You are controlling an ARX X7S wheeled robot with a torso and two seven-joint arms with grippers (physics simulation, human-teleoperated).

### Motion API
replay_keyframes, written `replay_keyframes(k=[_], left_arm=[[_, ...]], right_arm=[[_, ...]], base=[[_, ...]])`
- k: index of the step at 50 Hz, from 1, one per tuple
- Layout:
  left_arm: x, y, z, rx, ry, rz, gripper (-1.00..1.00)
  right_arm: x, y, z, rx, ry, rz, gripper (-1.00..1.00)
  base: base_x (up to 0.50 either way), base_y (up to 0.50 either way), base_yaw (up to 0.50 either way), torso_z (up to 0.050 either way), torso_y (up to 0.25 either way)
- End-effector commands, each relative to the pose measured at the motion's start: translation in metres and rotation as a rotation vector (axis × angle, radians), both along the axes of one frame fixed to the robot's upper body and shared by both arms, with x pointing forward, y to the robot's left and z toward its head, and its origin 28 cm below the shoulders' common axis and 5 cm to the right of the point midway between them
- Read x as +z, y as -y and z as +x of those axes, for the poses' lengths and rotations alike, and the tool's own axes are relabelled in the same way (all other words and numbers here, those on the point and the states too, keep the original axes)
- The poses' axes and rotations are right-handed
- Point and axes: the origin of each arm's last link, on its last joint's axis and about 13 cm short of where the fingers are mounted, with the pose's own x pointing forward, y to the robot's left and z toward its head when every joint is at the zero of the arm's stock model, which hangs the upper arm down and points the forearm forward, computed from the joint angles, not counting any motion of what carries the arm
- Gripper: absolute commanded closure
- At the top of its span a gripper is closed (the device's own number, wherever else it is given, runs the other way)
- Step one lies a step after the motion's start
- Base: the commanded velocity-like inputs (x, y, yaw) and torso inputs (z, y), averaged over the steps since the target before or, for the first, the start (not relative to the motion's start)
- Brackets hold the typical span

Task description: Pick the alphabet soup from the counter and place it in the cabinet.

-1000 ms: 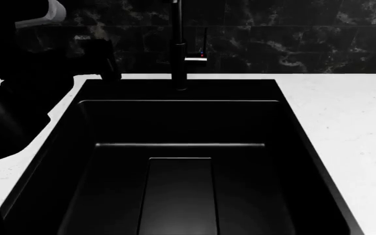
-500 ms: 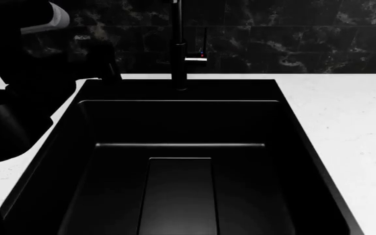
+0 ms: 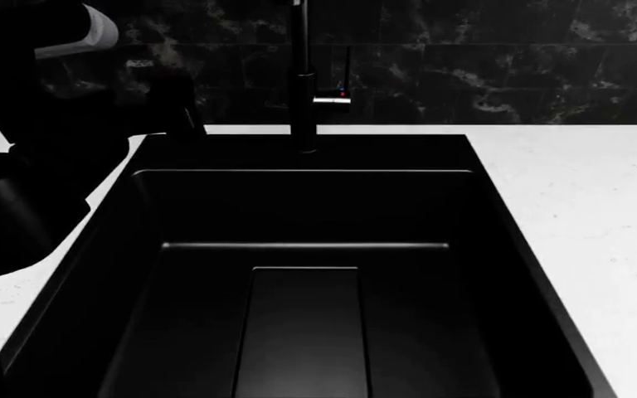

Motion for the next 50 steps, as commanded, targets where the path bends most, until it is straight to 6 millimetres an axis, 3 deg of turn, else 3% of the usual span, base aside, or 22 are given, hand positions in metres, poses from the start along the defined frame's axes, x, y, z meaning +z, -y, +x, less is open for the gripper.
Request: replay_keyframes(k=[1, 38, 50], left_arm=[[0.0, 0.0, -0.001, 0.0, 0.002, 0.002, -1.0], [0.005, 0.002, -0.004, -0.007, 0.012, 0.002, -1.0], [0.005, 0.002, -0.006, -0.005, 0.016, -0.005, -1.0]], right_arm=[[-0.098, 0.012, 0.059, 0.027, -0.576, 0.053, -1.0], [-0.065, 0.011, 0.015, 0.068, -0.402, 0.095, -1.0], [-0.058, 0.009, -0.016, 0.093, -0.347, 0.103, -1.0]], base=[[0.0, 0.0, 0.0, 0.0, 0.0], [0.0, 0.0, 0.0, 0.0, 0.0], [0.0, 0.0, 0.0, 0.0, 0.0]])
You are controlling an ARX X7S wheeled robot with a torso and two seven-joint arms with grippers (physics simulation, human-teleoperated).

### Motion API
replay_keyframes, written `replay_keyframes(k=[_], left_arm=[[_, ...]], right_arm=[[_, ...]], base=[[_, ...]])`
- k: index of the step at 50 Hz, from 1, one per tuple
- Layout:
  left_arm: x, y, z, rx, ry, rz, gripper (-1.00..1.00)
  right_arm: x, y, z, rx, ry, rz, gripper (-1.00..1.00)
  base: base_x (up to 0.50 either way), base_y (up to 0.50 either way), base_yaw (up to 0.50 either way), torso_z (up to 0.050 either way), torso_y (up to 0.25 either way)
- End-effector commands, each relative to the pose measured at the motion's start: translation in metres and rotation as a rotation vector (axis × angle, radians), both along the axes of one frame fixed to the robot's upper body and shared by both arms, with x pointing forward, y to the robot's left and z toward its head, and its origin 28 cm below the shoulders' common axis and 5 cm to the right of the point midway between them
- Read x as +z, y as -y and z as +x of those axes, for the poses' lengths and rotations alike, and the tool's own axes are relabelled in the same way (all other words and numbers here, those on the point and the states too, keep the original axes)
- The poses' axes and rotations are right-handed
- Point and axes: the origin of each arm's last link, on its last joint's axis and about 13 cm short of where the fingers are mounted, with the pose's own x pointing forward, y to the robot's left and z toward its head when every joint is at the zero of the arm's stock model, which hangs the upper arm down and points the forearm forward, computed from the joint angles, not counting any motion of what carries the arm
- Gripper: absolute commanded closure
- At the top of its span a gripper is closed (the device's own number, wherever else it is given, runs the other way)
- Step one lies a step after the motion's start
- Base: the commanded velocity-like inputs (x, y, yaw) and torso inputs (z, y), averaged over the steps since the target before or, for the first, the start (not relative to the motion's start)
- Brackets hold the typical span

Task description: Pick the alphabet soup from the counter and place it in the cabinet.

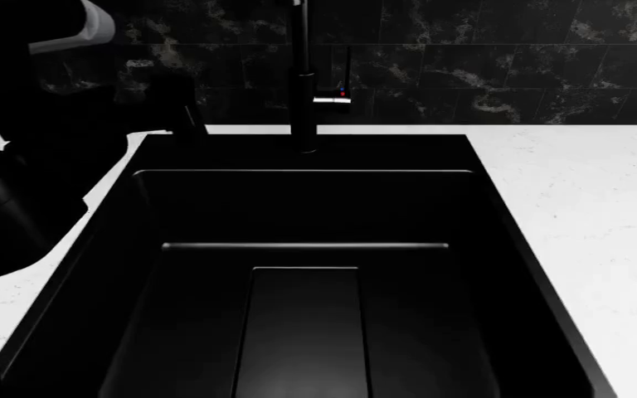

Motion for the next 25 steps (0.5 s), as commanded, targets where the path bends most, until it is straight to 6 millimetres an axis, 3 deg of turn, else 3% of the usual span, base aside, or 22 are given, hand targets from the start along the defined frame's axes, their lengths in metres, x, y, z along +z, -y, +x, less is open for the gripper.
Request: replay_keyframes(k=[1, 14, 25], left_arm=[[0.0, 0.0, -0.002, 0.001, 0.004, -0.005, -1.0], [0.001, 0.0, -0.005, -0.002, 0.008, -0.01, -1.0], [0.0, 0.001, -0.006, -0.003, 0.006, -0.013, -1.0]], right_arm=[[-0.041, -0.001, 0.003, 0.036, -0.24, -0.027, -1.0], [-0.042, -0.002, -0.031, 0.062, -0.189, -0.001, -1.0], [-0.053, -0.003, -0.045, 0.075, -0.173, 0.018, -1.0]], base=[[0.0, 0.0, 0.0, 0.0, 0.0], [0.0, 0.0, 0.0, 0.0, 0.0], [0.0, 0.0, 0.0, 0.0, 0.0]])
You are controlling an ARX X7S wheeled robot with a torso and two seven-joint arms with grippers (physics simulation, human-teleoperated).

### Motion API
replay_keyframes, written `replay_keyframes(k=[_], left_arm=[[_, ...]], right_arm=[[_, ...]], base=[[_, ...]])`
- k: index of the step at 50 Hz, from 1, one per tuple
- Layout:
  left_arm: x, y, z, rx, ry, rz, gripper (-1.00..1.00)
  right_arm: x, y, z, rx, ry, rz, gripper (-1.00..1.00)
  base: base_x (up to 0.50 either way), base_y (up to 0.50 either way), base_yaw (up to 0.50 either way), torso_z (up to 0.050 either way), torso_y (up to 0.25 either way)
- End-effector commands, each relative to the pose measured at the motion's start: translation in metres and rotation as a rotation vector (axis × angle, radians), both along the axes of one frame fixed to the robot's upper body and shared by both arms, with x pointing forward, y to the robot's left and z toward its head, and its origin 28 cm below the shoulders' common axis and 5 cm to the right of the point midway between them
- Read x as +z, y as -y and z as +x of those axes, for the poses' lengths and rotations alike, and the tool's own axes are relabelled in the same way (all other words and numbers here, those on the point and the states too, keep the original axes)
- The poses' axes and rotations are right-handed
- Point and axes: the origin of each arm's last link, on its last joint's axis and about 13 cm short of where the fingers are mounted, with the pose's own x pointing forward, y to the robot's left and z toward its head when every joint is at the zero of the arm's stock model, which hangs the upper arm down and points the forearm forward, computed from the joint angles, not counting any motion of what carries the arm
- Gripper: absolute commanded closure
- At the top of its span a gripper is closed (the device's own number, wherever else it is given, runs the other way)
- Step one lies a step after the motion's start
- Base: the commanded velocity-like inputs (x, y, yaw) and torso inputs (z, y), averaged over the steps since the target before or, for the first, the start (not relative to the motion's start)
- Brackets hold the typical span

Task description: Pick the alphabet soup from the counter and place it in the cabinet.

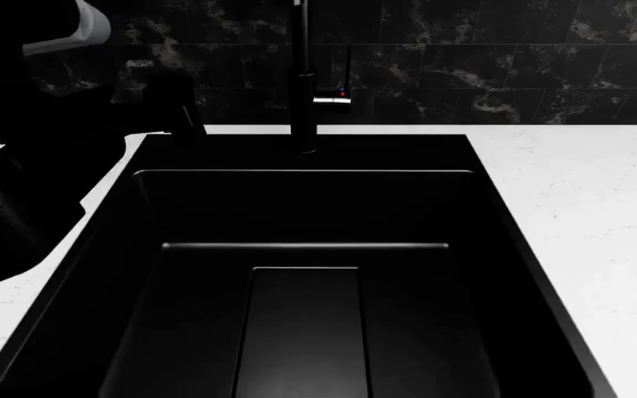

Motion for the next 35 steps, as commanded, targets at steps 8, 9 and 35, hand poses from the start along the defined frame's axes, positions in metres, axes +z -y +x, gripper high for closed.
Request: replay_keyframes(k=[8, 9, 35], left_arm=[[-0.001, 0.001, -0.001, -0.001, -0.003, -0.005, -1.0], [-0.001, 0.001, -0.001, -0.001, -0.003, -0.006, -1.0], [-0.004, 0.001, -0.004, 0.001, -0.008, -0.018, -1.0]], right_arm=[[-0.034, -0.005, -0.014, 0.051, -0.083, -0.005, -1.0], [-0.036, -0.005, -0.016, 0.054, -0.085, -0.002, -1.0], [-0.066, -0.012, -0.043, 0.048, -0.066, 0.03, -1.0]], base=[[0.0, 0.0, 0.0, 0.0, 0.0], [0.0, 0.0, 0.0, 0.0, 0.0], [0.0, 0.0, 0.0, 0.0, 0.0]])
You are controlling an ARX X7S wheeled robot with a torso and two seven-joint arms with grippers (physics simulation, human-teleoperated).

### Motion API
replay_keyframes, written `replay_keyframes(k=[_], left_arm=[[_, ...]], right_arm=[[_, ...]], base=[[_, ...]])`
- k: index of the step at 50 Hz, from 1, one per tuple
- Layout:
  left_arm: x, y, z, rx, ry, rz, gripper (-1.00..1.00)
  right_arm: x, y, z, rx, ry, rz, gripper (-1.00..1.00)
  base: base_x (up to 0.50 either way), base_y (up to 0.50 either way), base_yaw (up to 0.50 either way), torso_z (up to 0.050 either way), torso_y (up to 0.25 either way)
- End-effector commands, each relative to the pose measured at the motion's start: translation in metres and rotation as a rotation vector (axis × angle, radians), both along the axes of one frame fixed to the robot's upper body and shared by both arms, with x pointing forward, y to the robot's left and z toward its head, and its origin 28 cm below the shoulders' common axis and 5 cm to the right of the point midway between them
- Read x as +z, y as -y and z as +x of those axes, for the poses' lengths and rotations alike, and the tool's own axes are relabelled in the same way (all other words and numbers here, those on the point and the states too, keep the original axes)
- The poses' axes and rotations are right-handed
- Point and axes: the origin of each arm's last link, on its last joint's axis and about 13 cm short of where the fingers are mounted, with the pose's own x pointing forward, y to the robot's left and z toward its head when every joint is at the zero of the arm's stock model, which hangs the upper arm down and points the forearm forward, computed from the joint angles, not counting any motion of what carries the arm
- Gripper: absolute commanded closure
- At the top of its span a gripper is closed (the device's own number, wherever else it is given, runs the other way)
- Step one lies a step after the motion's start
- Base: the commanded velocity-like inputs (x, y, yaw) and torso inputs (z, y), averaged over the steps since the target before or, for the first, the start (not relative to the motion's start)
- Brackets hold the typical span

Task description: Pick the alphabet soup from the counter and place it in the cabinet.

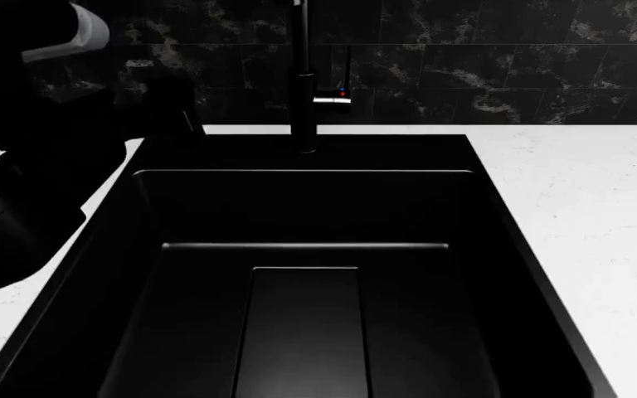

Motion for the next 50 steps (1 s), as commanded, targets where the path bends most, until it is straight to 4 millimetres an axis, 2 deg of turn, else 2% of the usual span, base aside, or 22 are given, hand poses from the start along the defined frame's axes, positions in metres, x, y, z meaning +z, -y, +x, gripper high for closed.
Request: replay_keyframes(k=[1, 13, 27, 38, 45, 50], left_arm=[[-0.001, 0.0, -0.001, 0.001, -0.002, -0.006, -1.0], [-0.004, -0.001, -0.002, 0.008, -0.002, -0.017, -1.0], [-0.007, -0.001, -0.004, 0.012, 0.002, -0.024, -1.0], [-0.011, -0.003, -0.005, 0.028, 0.004, -0.025, -1.0], [-0.013, -0.003, -0.005, 0.035, 0.0, -0.031, -1.0], [-0.015, -0.003, -0.005, 0.041, 0.002, -0.034, -1.0]], right_arm=[[-0.021, -0.004, -0.01, -0.008, 0.001, 0.005, -1.0], [-0.049, -0.001, -0.012, -0.06, -0.012, 0.073, -1.0], [-0.096, 0.003, -0.007, -0.159, -0.078, 0.196, -1.0], [-0.116, 0.001, -0.005, -0.184, -0.123, 0.221, -1.0], [-0.138, -0.003, -0.004, -0.173, -0.199, 0.239, -1.0], [-0.146, -0.002, -0.002, -0.176, -0.225, 0.245, -1.0]], base=[[0.0, 0.0, 0.0, 0.0, 0.0], [0.0, 0.0, 0.0, 0.0, 0.0], [0.0, 0.0, 0.0, 0.0, 0.0], [0.0, 0.0, 0.0, 0.0, 0.0], [0.0, 0.0, 0.0, 0.0, 0.0], [0.0, 0.0, 0.0, 0.0, 0.0]])
